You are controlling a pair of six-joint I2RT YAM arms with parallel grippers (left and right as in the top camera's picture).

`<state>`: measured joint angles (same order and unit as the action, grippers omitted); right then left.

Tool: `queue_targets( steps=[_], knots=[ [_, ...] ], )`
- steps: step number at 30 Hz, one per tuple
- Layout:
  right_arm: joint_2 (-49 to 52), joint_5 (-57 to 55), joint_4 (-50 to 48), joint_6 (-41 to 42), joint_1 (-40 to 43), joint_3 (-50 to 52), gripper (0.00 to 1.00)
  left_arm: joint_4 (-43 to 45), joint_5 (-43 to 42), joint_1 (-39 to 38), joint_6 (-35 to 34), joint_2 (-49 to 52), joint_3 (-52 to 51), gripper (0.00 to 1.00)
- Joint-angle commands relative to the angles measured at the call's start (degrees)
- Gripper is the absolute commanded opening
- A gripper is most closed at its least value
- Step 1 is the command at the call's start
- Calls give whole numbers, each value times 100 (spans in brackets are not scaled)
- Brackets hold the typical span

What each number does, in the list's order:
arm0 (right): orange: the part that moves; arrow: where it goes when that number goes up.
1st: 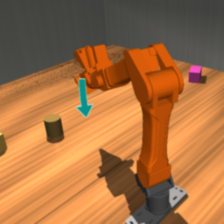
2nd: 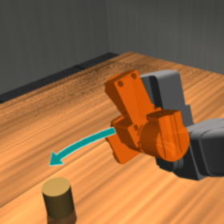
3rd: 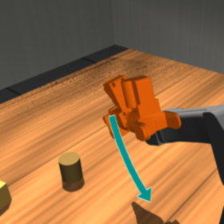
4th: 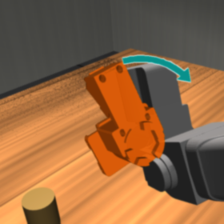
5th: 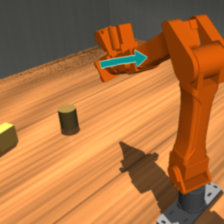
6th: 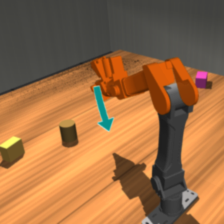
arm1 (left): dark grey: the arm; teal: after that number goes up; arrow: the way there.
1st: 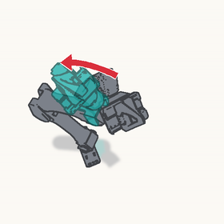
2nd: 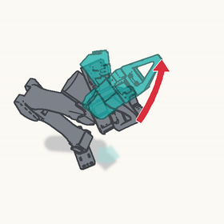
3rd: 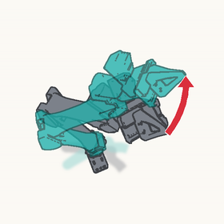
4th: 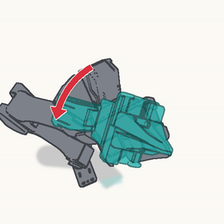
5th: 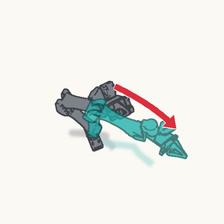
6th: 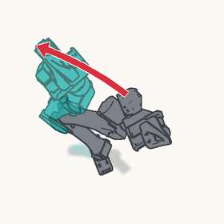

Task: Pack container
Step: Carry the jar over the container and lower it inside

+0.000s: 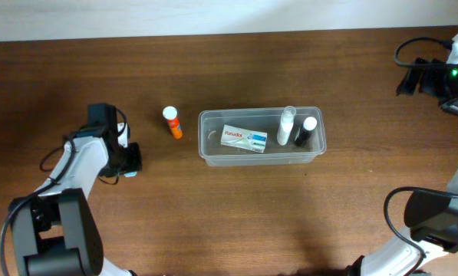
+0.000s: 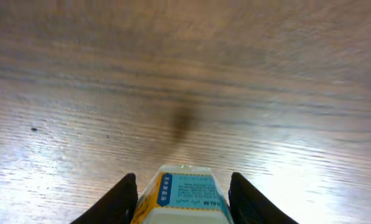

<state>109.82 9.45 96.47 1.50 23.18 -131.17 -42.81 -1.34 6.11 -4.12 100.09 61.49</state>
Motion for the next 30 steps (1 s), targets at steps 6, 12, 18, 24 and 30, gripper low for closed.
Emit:
queue_targets(
  steps=[6,12,18,24,30],
  knots=[
    [-44,-50,-2,31,9,26,98,-1040,-260,-2,-15,28,1298,40],
    [-44,-50,0,31,9,26,98,-1912,-584,-2,-15,17,2426,40],
    [-44,-50,-2,31,9,26,98,-2540,-686,-98,-17,17,3552,40],
    [-44,-50,0,31,9,26,98,-3108,-686,-693,-17,17,4551,40],
    [-44,-50,-2,31,9,26,98,-3263,-686,-1655,-72,17,4913,40]
  ],
)
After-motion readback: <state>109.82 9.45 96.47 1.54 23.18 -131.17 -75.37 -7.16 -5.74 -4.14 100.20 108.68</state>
